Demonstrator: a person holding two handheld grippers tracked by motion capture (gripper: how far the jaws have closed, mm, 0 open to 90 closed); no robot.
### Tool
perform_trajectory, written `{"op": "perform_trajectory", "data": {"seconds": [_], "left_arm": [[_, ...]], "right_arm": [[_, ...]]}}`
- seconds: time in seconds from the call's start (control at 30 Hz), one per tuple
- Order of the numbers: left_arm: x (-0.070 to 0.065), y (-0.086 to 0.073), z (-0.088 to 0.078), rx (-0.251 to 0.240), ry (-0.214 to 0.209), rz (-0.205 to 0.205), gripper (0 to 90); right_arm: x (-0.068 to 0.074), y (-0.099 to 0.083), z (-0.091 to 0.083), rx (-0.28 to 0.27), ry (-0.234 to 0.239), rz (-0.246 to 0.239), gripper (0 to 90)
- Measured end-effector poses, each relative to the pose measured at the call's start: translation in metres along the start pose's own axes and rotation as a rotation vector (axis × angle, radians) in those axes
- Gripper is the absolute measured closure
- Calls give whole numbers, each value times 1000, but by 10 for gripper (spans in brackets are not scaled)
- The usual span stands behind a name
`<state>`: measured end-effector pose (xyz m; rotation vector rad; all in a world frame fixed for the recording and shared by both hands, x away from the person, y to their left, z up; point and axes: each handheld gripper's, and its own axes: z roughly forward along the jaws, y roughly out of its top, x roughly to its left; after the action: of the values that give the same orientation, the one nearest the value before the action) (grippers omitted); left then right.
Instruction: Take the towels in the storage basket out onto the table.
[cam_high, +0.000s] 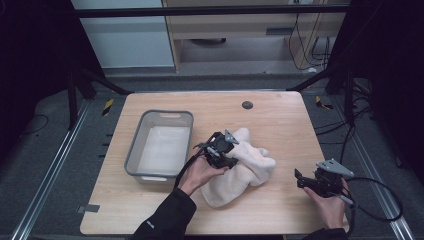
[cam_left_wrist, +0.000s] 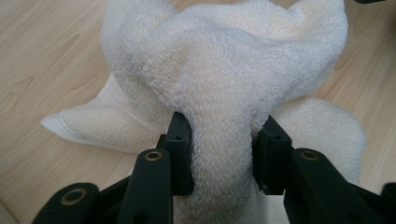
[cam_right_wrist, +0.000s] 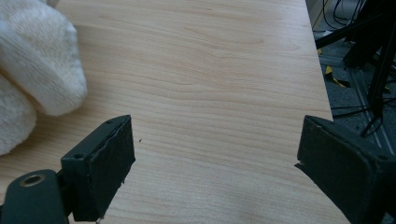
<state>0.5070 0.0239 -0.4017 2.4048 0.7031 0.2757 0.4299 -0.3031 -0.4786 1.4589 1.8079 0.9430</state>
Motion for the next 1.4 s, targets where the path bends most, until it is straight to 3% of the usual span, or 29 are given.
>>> {"op": "perform_trajectory", "data": {"seconds": [0.23, 0.57, 0.8, 1.03, 1.4], "left_arm": [[0, -3, 5, -2, -4, 1, 524], [2, -8, 1, -32, -8, 15, 313], [-2, -9, -8, -62, -3, 44, 271], [0, -8, -27, -149, -26, 19, 253], [-1, -26, -70, -250, 17, 22, 248]], "right_arm": [[0, 0, 0, -9, 16, -2, 134], [0, -1, 1, -14, 18, -5, 145], [-1, -2, 1, -15, 18, -4, 142], [0, -1, 1, -11, 20, -2, 136], [0, -1, 1, -12, 23, 4, 132]]}}
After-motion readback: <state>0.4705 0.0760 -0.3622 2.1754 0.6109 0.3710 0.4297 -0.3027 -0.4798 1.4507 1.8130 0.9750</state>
